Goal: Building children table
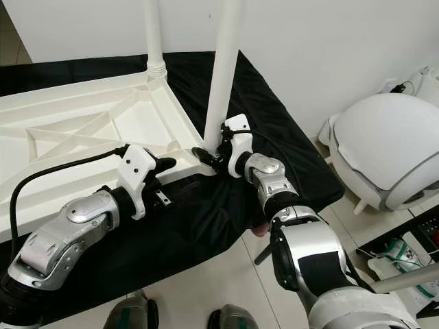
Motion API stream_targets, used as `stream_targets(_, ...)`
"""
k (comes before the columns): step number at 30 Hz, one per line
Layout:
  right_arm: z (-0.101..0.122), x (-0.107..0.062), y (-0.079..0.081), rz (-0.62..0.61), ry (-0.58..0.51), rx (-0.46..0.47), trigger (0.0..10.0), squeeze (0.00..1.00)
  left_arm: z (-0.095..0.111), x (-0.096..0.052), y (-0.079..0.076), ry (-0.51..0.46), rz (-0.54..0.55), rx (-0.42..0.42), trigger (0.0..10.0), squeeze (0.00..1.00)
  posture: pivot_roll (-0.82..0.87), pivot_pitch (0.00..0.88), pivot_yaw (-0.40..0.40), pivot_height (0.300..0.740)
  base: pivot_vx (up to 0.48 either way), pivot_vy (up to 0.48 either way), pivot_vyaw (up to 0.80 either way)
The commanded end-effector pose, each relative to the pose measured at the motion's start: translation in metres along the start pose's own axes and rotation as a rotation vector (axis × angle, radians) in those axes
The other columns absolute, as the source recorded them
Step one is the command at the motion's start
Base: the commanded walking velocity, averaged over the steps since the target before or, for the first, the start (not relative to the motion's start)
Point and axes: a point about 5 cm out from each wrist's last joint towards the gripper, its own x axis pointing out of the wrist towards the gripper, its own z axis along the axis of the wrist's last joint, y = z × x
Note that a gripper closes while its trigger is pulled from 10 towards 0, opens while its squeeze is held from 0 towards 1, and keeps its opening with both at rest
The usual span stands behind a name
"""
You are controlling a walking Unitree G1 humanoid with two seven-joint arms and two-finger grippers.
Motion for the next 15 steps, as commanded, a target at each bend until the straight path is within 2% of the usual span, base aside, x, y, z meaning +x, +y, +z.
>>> stream_targets(1,-0.004,0.001,0.003,0.034,0.028,0.009,0.0,0.0,0.002,-0.001,-0.003,-0.003,-0.043,0.005,10.0,0.0,0.07,0.0,-0.079,0.74,0.0,0.0,0.0)
stream_targets(9,-0.008,-0.008,-0.004,0.01,0.031,0.011,0.0,0.0,0.003,0.001,-0.003,-0.007,-0.047,0.004,10.0,0.0,0.05,0.0,-0.077,0.74,0.0,0.0,0.0)
stream_targets(10,-0.01,-0.011,-0.008,-0.024,0.028,0.018,10.0,0.0,0.003,0.001,-0.003,-0.008,-0.048,0.003,10.0,0.0,0.05,0.0,-0.079,0.74,0.0,0.0,0.0)
stream_targets(13,-0.017,-0.02,-0.02,-0.177,0.069,0.007,10.0,0.0,0.003,0.001,-0.002,-0.009,-0.044,-0.001,10.0,0.0,0.05,0.0,-0.081,0.74,0.0,0.0,0.0)
stream_targets(15,-0.018,-0.021,-0.022,-0.215,0.069,0.015,10.0,0.0,0.003,0.0,-0.002,-0.009,-0.042,-0.003,10.0,0.0,0.05,0.0,-0.081,0.74,0.0,0.0,0.0)
